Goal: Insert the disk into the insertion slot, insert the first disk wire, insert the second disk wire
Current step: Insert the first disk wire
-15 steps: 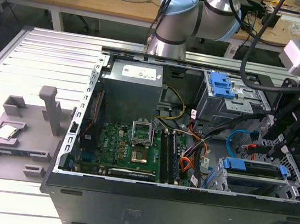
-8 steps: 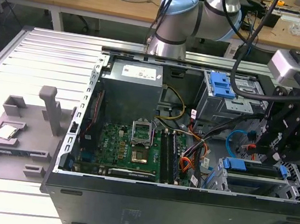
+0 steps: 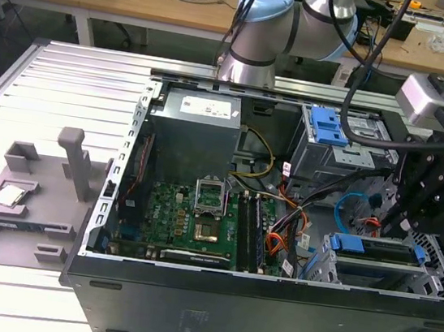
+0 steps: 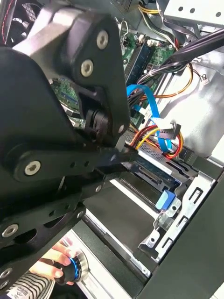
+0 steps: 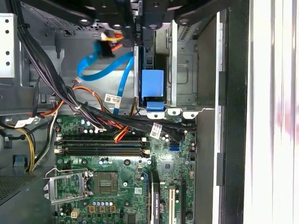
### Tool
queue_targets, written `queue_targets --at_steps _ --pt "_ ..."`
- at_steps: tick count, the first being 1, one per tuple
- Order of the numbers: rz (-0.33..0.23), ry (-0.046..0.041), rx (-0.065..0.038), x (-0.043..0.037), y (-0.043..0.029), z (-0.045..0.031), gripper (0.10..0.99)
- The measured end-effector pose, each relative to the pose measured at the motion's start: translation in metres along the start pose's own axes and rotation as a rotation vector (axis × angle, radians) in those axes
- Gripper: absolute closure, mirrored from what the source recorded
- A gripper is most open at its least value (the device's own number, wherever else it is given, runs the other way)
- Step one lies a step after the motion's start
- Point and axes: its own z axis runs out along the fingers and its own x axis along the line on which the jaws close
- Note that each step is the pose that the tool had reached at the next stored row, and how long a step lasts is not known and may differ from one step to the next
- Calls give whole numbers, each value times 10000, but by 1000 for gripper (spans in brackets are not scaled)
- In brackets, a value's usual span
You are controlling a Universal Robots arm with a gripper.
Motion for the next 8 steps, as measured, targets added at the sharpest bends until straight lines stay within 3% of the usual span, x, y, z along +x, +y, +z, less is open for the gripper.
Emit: queue_targets --at_steps 1,6,8 --pt "1 6 0 0 0 0 918" --pt "3 42 -1 0 -9 -1 922" --pt "2 45 -20 -2 -94 7 922"
